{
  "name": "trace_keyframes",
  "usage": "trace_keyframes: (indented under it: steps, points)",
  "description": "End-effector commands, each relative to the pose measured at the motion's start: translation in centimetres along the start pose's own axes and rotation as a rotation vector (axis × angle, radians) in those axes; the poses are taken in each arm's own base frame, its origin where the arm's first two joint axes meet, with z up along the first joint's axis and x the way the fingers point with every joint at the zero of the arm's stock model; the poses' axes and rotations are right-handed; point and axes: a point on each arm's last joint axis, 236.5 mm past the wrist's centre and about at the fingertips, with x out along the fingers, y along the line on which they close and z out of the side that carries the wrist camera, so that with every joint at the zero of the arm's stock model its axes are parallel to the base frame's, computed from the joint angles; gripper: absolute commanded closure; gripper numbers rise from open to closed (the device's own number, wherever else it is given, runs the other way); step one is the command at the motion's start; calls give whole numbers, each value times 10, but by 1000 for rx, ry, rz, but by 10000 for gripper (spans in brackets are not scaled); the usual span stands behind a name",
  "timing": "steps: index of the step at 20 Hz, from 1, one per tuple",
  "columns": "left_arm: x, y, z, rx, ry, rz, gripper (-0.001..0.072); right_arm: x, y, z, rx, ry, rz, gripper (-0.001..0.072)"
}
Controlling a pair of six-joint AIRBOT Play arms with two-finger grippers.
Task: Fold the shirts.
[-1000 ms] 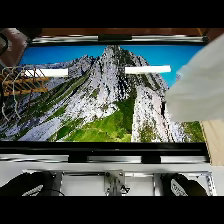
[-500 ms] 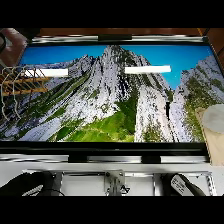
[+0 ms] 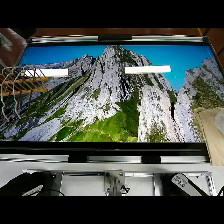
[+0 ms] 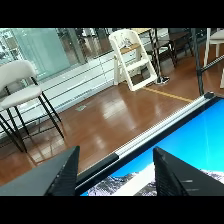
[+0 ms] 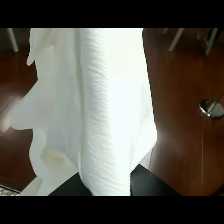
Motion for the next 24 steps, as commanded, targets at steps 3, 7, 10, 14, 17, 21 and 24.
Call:
trace_keyframes:
  steps: [3,7,10,14,17,21,24]
  points:
    - [-7,1,3,8,3,1,148,14,-45,-3,86,-1,-65,629]
    - [-8,-5,-8,8,52,-24,148,16,-70,-4,108,-6,-116,629]
    - [-12,-8,-12,9,76,-37,148,19,-98,-22,127,59,-190,629]
    - [-12,-8,-12,-11,77,-37,149,17,-133,-46,171,139,-267,628]
    - [-12,-8,-13,-11,78,-38,149,14,-144,-62,202,198,-290,626]
    - [-12,-8,-13,-10,78,-38,149,2,-131,-74,208,260,-239,198]
    - [-11,-6,-19,15,102,-27,150,-20,-120,-70,208,258,-185,197]
